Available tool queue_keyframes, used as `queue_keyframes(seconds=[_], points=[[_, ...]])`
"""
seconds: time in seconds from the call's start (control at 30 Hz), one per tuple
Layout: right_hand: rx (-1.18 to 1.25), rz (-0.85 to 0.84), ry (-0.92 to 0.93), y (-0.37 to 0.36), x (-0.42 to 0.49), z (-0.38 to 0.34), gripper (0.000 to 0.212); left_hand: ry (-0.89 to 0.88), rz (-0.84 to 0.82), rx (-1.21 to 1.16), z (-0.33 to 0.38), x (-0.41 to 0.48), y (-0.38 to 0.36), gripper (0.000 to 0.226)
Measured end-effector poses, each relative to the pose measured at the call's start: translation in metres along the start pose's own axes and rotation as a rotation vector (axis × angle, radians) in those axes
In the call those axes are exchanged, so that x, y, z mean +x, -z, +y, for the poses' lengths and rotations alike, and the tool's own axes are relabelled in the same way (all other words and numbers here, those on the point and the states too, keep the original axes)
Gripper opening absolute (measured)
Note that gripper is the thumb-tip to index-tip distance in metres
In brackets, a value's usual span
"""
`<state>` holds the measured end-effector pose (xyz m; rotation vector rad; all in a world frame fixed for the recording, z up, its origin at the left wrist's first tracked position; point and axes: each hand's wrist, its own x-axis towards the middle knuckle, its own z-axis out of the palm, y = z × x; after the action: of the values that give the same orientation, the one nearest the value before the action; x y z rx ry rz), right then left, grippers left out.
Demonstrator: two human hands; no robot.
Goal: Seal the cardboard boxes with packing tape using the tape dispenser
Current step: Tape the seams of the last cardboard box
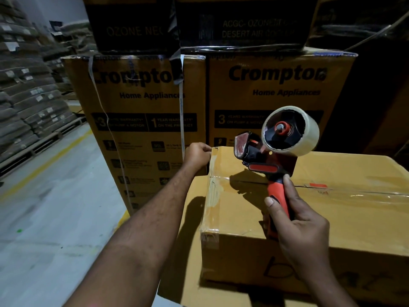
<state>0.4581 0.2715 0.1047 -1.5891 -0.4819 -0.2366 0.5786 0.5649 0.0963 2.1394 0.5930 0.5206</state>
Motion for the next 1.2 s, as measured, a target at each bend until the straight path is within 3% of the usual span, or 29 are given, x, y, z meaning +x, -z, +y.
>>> queue_keyframes(seconds=[0.2,0.37,0.5,0.57,0.63,0.77,0.97,1.2], points=[[-0.006,-0.043,0.018,-0.002,0.002,0.001,0.062,0.213,-0.176,-0.221,0.016,-0.014,0.012,0.027],[-0.025,-0.064,0.048,-0.001,0.003,0.003,0.062,0.155,-0.212,-0.092,0.018,-0.033,0.009,0.036],[-0.036,-0.066,0.056,0.0,0.003,0.004,0.063,0.068,-0.333,0.061,0.02,-0.051,0.027,0.056],[-0.029,-0.063,0.056,0.001,0.004,0.005,0.061,-0.012,-0.219,0.116,0.023,-0.075,0.036,0.057],[-0.018,-0.058,0.047,0.002,0.004,0.005,0.061,-0.121,-0.164,0.019,0.016,-0.116,0.042,0.051],[-0.051,-0.057,0.042,0.003,0.004,0.007,0.06,-0.273,-0.328,-0.278,-0.02,-0.203,0.036,0.072],[-0.05,-0.081,0.044,0.001,0.004,0.003,0.061,-0.508,-0.167,-0.049,-0.043,-0.207,0.021,0.084],[0.0,-0.103,0.02,0.0,0.0,-0.001,0.06,-0.527,-0.442,0.281,-0.04,-0.198,0.054,0.098]])
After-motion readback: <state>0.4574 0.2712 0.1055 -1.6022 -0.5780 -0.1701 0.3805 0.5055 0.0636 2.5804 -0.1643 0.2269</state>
